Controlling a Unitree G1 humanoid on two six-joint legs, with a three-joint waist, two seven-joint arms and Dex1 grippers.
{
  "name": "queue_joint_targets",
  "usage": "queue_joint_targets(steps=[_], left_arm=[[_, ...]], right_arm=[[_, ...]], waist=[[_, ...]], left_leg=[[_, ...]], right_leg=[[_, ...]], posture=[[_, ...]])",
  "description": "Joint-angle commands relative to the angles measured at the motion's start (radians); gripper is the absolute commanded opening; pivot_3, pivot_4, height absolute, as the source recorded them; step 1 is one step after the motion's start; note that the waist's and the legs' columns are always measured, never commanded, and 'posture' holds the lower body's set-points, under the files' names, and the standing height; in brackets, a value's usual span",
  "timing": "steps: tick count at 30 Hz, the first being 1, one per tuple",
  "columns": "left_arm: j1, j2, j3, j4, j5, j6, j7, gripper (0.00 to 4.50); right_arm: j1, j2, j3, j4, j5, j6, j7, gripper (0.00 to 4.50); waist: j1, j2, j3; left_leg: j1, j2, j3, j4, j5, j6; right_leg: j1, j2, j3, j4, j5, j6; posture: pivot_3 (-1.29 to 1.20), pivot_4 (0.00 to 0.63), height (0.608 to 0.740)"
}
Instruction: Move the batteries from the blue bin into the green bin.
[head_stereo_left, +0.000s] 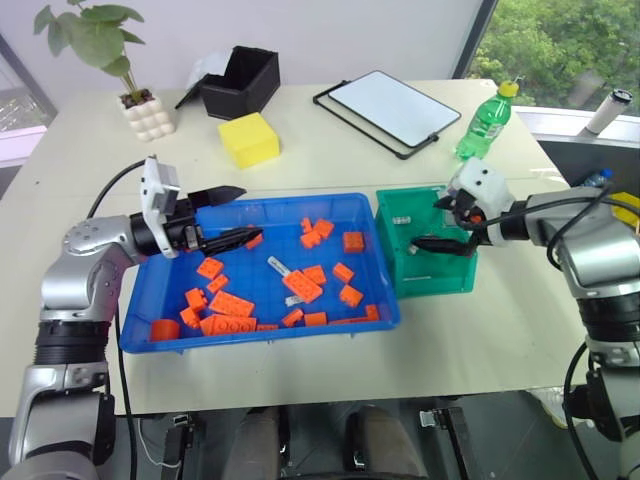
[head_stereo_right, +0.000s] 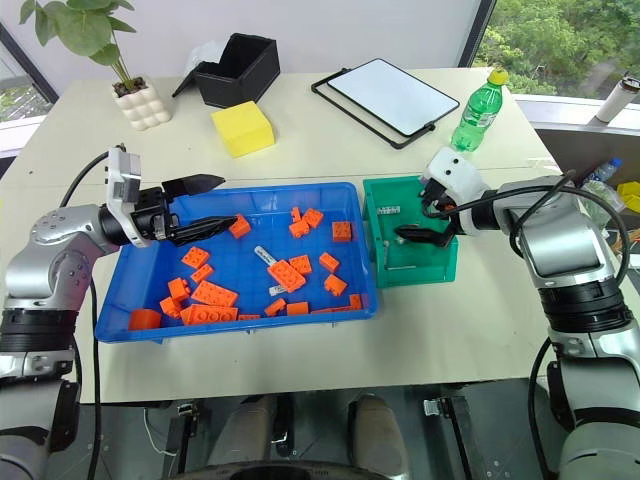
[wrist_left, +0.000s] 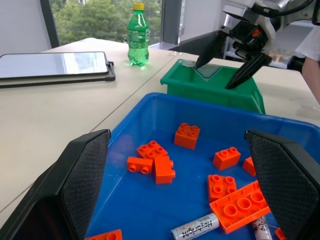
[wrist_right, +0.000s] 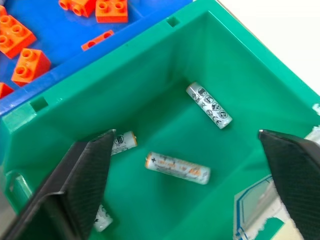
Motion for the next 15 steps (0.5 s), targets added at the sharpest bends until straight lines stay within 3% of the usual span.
queue_joint_targets(steps=[1, 7, 15], left_arm=[[0.003, 0.014, 0.023, -0.033, -0.001, -0.007, 0.002, 4.50], [0.029, 0.036, 0.045, -0.038, 0.003, -0.008, 0.015, 4.50], [0.103, 0.084, 0.068, -0.057, 0.029, -0.032, 0.026, 4.50]], right_arm=[[-0.034, -0.014, -0.018, -0.013, 0.000, -0.027, -0.025, 4.46], [-0.179, 0.044, -0.008, 0.035, -0.005, -0.044, -0.090, 4.46], [-0.243, 0.340, 0.045, -0.083, 0.106, 0.142, -0.208, 4.46]], waist=[[0.000, 0.000, 0.000], [-0.007, 0.000, 0.000], [-0.005, 0.000, 0.000]], left_leg=[[0.000, 0.000, 0.000, 0.000, 0.000, 0.000], [0.000, 0.000, 0.000, 0.000, 0.001, -0.001], [0.000, 0.002, 0.000, -0.001, 0.002, -0.004]], right_leg=[[0.000, 0.000, 0.000, 0.000, 0.000, 0.000], [0.000, 0.000, 0.000, 0.000, 0.000, 0.000], [-0.001, 0.001, 0.000, 0.000, 0.000, 0.000]], posture=[[0.00, 0.150, 0.740], [0.00, 0.150, 0.740], [0.00, 0.150, 0.740]])
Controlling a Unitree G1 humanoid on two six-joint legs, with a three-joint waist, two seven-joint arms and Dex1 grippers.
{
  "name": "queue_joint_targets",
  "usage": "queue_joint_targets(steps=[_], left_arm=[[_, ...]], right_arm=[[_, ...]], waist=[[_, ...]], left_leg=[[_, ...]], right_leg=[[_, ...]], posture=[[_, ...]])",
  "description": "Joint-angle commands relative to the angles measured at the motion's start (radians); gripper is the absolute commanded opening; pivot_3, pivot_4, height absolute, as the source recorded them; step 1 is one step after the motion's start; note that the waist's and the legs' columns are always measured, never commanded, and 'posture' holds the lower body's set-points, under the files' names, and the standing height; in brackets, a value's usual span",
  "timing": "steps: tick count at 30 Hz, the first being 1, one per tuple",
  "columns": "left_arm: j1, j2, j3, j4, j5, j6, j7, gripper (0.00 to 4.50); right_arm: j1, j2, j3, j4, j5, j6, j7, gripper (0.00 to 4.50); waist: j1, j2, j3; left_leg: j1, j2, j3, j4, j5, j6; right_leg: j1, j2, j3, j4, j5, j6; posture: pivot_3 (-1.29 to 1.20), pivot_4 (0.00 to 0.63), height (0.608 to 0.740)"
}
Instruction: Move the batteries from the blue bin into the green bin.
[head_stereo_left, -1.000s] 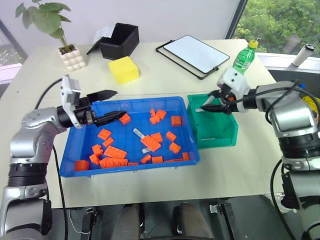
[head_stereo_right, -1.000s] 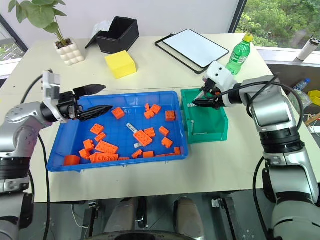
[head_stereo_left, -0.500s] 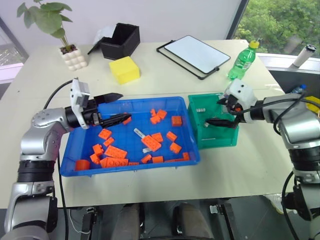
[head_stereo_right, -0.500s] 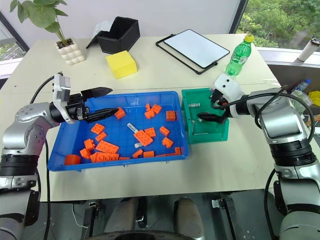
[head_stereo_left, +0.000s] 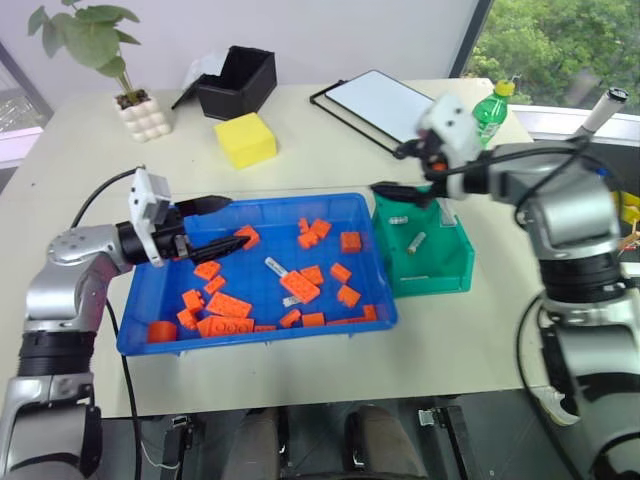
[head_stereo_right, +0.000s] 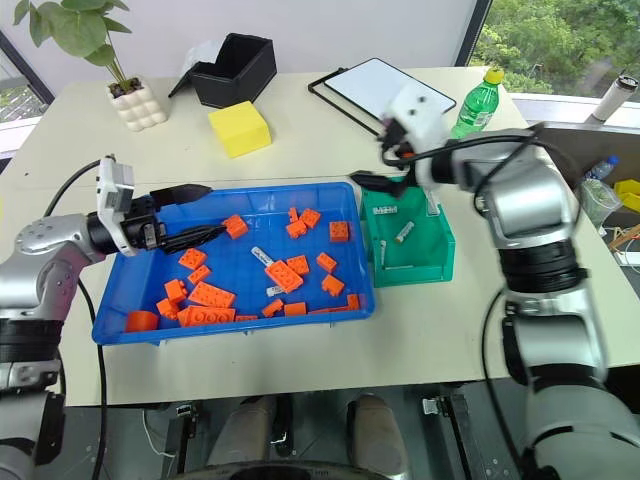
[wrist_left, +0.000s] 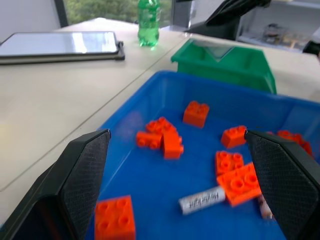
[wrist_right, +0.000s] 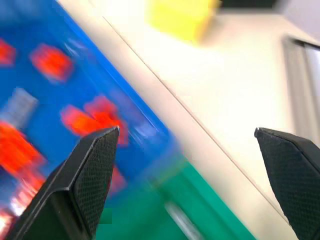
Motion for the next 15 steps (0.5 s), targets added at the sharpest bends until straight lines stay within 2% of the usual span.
queue_joint_targets(steps=[1, 7, 15], left_arm=[[0.029, 0.027, 0.049, -0.049, 0.002, -0.018, 0.014, 4.50], [0.139, 0.049, 0.115, -0.135, -0.011, -0.005, 0.065, 4.50], [0.240, 0.034, 0.172, -0.230, -0.037, 0.018, 0.135, 4.50]], right_arm=[[0.002, 0.085, 0.030, -0.082, 0.037, 0.057, -0.060, 4.46], [0.068, 0.247, 0.131, -0.116, 0.053, 0.101, -0.144, 4.46], [0.087, 0.334, 0.257, -0.097, 0.055, 0.098, -0.154, 4.46]], waist=[[0.003, 0.000, 0.000], [0.007, -0.001, 0.000], [0.001, -0.001, 0.000]], left_leg=[[0.000, 0.000, 0.000, 0.000, 0.000, 0.000], [0.000, -0.001, -0.001, 0.001, -0.001, 0.002], [0.000, -0.001, -0.001, 0.000, -0.003, 0.005]], right_leg=[[0.000, 0.000, 0.000, 0.000, 0.000, 0.000], [0.001, -0.001, 0.000, 0.000, 0.000, 0.000], [0.000, -0.001, 0.000, 0.000, 0.000, 0.000]], posture=[[0.00, 0.150, 0.740], [0.00, 0.150, 0.740], [0.00, 0.150, 0.740]])
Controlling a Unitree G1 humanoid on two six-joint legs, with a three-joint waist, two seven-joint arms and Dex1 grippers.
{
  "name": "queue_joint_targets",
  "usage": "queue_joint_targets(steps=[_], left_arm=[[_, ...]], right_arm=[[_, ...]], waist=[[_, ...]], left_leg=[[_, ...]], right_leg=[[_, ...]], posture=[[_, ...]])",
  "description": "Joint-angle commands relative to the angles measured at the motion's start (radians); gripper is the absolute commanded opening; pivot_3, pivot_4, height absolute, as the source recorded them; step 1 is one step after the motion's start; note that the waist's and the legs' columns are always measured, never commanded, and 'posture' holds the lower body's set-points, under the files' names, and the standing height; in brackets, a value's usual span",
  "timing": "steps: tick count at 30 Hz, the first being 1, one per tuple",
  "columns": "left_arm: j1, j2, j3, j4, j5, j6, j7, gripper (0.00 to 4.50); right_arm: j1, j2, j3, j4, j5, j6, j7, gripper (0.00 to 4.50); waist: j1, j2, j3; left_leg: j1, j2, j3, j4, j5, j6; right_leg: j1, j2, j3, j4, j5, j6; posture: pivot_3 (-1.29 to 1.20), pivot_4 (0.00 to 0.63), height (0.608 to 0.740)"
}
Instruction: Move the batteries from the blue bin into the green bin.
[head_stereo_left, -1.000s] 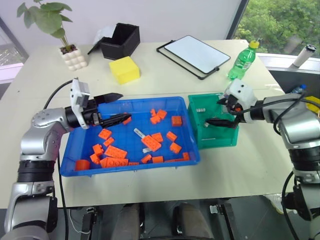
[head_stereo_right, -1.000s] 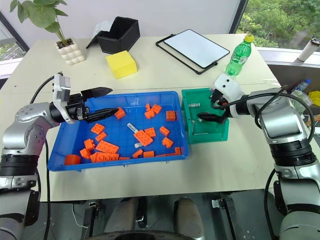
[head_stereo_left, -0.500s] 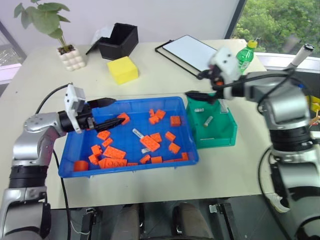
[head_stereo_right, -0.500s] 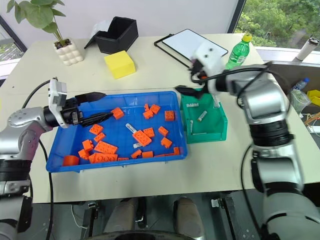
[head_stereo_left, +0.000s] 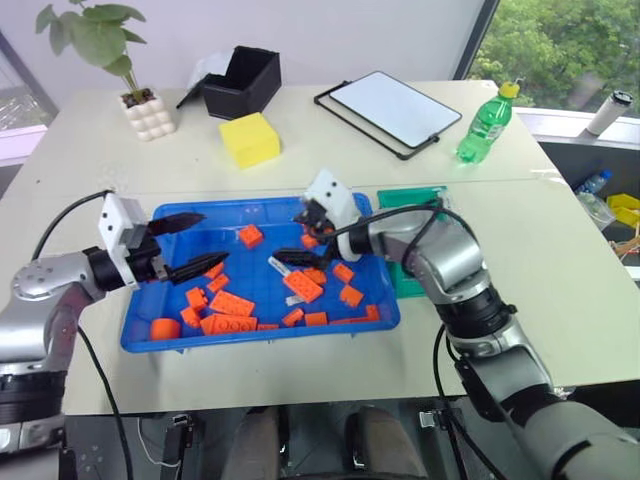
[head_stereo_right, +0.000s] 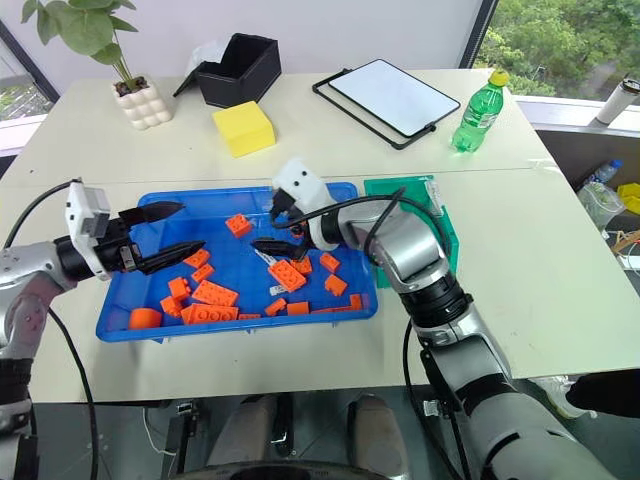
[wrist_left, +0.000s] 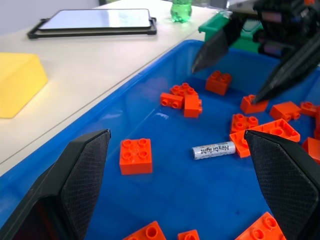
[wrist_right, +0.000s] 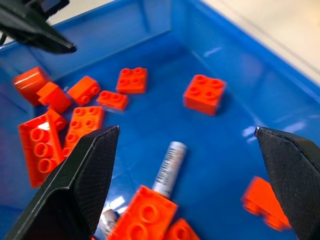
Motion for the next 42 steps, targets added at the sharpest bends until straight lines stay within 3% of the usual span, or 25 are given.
queue_joint_targets(steps=[1, 24, 28, 33, 34, 42], left_arm=[[0.025, -0.001, 0.044, -0.058, -0.020, -0.002, 0.028, 4.50], [0.110, -0.007, 0.056, -0.163, -0.029, -0.008, 0.093, 4.50], [0.110, -0.007, 0.063, -0.165, -0.035, -0.010, 0.101, 4.50], [0.104, -0.006, 0.073, -0.163, -0.044, -0.009, 0.110, 4.50], [0.104, -0.006, 0.073, -0.163, -0.044, -0.009, 0.110, 4.50], [0.090, -0.014, 0.064, -0.148, -0.050, -0.010, 0.094, 4.50]], right_arm=[[-0.001, 0.028, 0.047, -0.025, 0.010, -0.019, 0.005, 4.46], [-0.053, 0.072, 0.158, 0.300, -0.134, -0.243, 0.021, 4.46], [-0.063, 0.084, 0.166, 0.344, -0.162, -0.280, 0.035, 3.15], [-0.061, 0.088, 0.176, 0.351, -0.187, -0.298, 0.062, 0.45], [-0.060, 0.089, 0.176, 0.351, -0.191, -0.300, 0.065, 0.08], [-0.148, 0.063, 0.095, 0.265, -0.189, -0.263, 0.084, 0.05]], waist=[[-0.002, 0.000, 0.000], [-0.005, 0.000, 0.000], [-0.005, 0.000, 0.000], [-0.005, 0.000, 0.000], [-0.005, 0.000, 0.000], [-0.005, 0.000, 0.000]], left_leg=[[0.000, 0.000, 0.000, 0.000, 0.000, 0.000], [0.000, 0.000, 0.000, 0.000, 0.000, 0.000], [0.000, 0.000, 0.000, -0.001, 0.000, 0.000], [0.000, 0.000, 0.000, 0.000, 0.000, 0.000], [0.000, 0.000, 0.000, -0.001, 0.000, 0.000], [0.000, 0.000, 0.000, -0.001, 0.000, 0.000]], right_leg=[[0.000, 0.000, 0.000, 0.000, 0.000, 0.000], [-0.001, 0.000, 0.000, 0.000, 0.000, 0.000], [-0.001, 0.000, 0.000, 0.000, 0.000, 0.000], [-0.001, 0.000, 0.000, 0.000, 0.000, 0.000], [-0.001, 0.000, 0.000, 0.000, 0.000, 0.000], [-0.001, 0.000, 0.000, 0.000, 0.000, 0.000]], posture=[[0.00, 0.150, 0.740], [0.00, 0.150, 0.740], [0.00, 0.150, 0.740], [0.00, 0.150, 0.740], [0.00, 0.150, 0.740], [0.00, 0.150, 0.740]])
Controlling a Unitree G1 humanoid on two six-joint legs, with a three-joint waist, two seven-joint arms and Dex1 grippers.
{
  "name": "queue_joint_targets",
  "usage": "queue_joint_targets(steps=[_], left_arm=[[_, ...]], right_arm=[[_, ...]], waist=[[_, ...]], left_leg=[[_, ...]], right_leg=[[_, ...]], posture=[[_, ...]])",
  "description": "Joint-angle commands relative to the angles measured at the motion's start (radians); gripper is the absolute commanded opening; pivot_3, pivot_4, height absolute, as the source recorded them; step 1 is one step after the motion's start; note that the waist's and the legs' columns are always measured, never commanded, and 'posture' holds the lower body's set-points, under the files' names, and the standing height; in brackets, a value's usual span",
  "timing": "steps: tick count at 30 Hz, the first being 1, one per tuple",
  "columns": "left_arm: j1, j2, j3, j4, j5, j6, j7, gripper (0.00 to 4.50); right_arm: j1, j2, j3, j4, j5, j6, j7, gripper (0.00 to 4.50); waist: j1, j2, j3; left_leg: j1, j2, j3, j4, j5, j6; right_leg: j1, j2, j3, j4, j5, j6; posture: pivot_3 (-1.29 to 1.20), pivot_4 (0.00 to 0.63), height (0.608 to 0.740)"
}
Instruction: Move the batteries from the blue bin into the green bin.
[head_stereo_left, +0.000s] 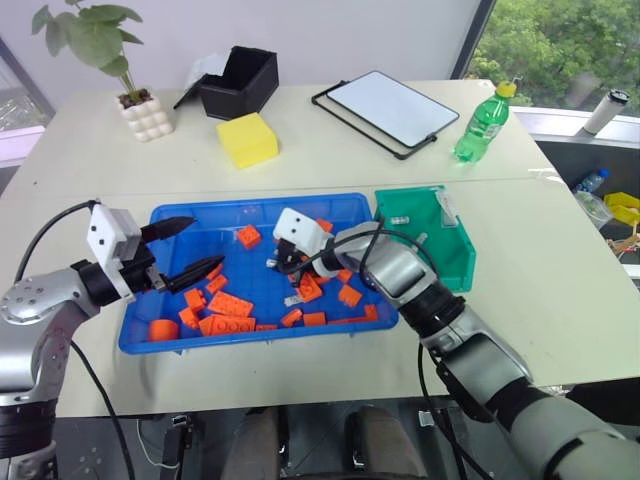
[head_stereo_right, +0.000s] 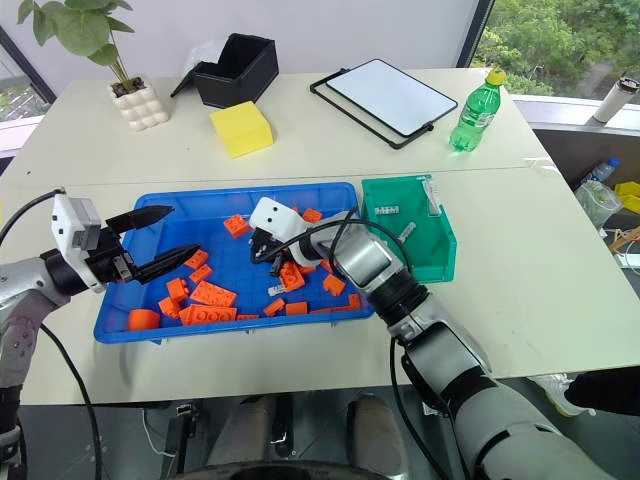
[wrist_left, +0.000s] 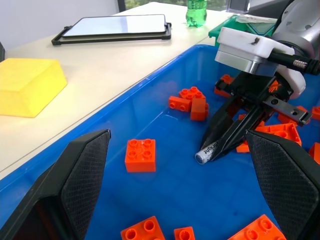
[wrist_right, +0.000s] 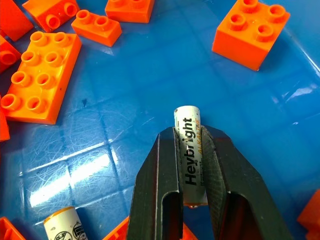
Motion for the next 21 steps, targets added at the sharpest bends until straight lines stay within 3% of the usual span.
queue_joint_targets(steps=[1, 9, 21], left_arm=[[-0.024, -0.005, 0.011, -0.002, -0.031, -0.009, -0.021, 4.50], [-0.163, -0.037, -0.034, 0.126, -0.059, -0.004, -0.085, 4.50], [-0.300, -0.094, -0.091, 0.247, -0.025, -0.026, -0.113, 4.50]], right_arm=[[-0.104, -0.030, -0.081, -0.113, 0.019, 0.012, 0.019, 0.05], [-0.204, -0.236, -0.187, -0.265, 0.057, 0.091, 0.105, 0.05], [0.010, -0.571, -0.334, -0.391, 0.059, 0.198, 0.078, 0.05]], waist=[[0.001, 0.000, 0.000], [0.007, 0.000, 0.000], [0.004, 0.000, 0.000]], left_leg=[[0.000, 0.000, 0.000, 0.000, 0.000, 0.000], [0.000, -0.001, 0.000, 0.000, 0.000, 0.000], [0.000, -0.001, 0.001, 0.000, 0.000, 0.000]], right_leg=[[0.000, 0.000, 0.000, 0.000, 0.000, 0.000], [0.001, -0.001, 0.000, -0.001, 0.000, 0.000], [0.001, 0.000, 0.000, -0.001, 0.000, 0.000]], posture=[[0.00, 0.150, 0.740], [0.00, 0.150, 0.740], [0.00, 0.150, 0.740]])
